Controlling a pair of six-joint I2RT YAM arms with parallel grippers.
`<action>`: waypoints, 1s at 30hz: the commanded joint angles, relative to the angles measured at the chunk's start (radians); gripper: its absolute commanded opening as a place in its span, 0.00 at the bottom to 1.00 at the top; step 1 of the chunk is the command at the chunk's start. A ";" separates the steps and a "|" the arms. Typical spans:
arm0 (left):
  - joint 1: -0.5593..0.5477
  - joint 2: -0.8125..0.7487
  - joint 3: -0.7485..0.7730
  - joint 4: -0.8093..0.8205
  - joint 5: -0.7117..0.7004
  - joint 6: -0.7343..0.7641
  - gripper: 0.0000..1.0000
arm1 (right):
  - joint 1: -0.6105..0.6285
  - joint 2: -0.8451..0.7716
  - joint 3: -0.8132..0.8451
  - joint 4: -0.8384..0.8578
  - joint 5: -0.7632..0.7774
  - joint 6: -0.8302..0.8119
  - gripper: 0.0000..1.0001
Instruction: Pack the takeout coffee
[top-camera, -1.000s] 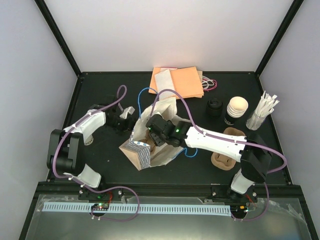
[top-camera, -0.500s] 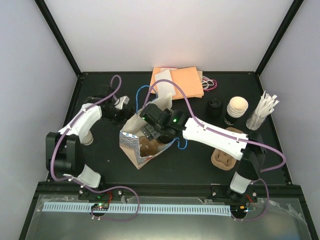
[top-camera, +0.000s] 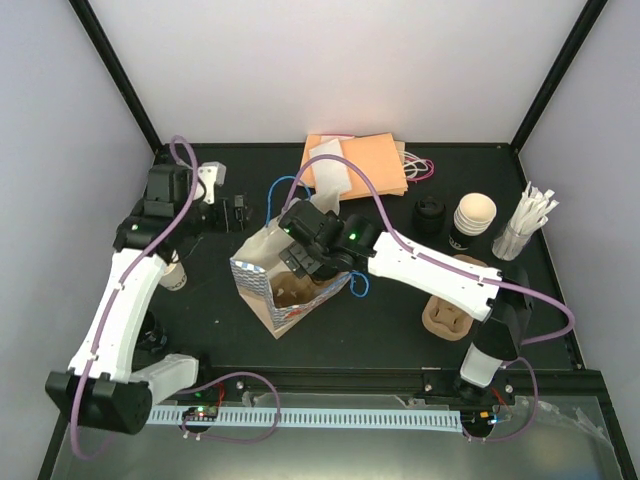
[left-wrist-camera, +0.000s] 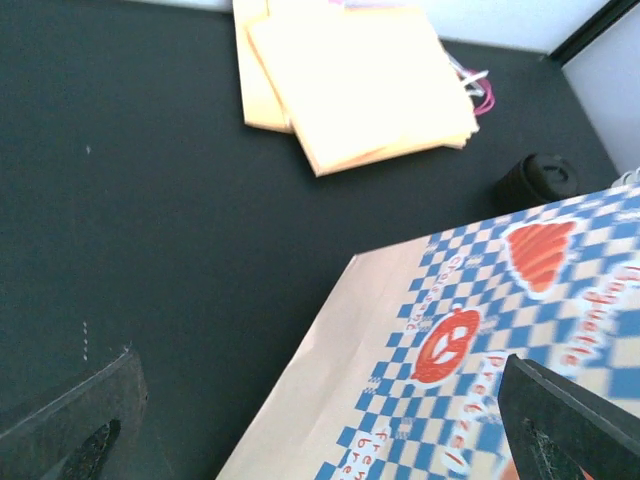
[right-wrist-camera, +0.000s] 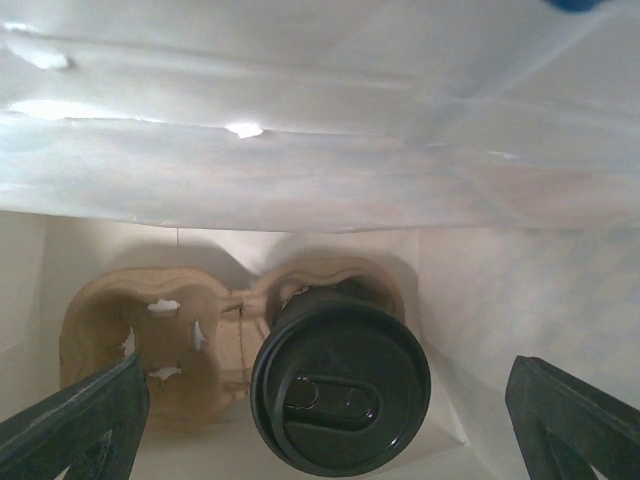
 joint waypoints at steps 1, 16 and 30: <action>0.007 -0.109 -0.025 0.073 0.003 -0.014 0.99 | -0.004 -0.047 0.040 0.026 0.044 -0.049 1.00; 0.006 -0.273 -0.034 0.041 0.153 0.023 0.99 | -0.004 -0.144 0.036 0.116 0.087 -0.107 1.00; -0.033 -0.208 0.035 -0.081 0.114 0.130 0.91 | -0.004 -0.198 0.036 0.267 0.251 -0.176 1.00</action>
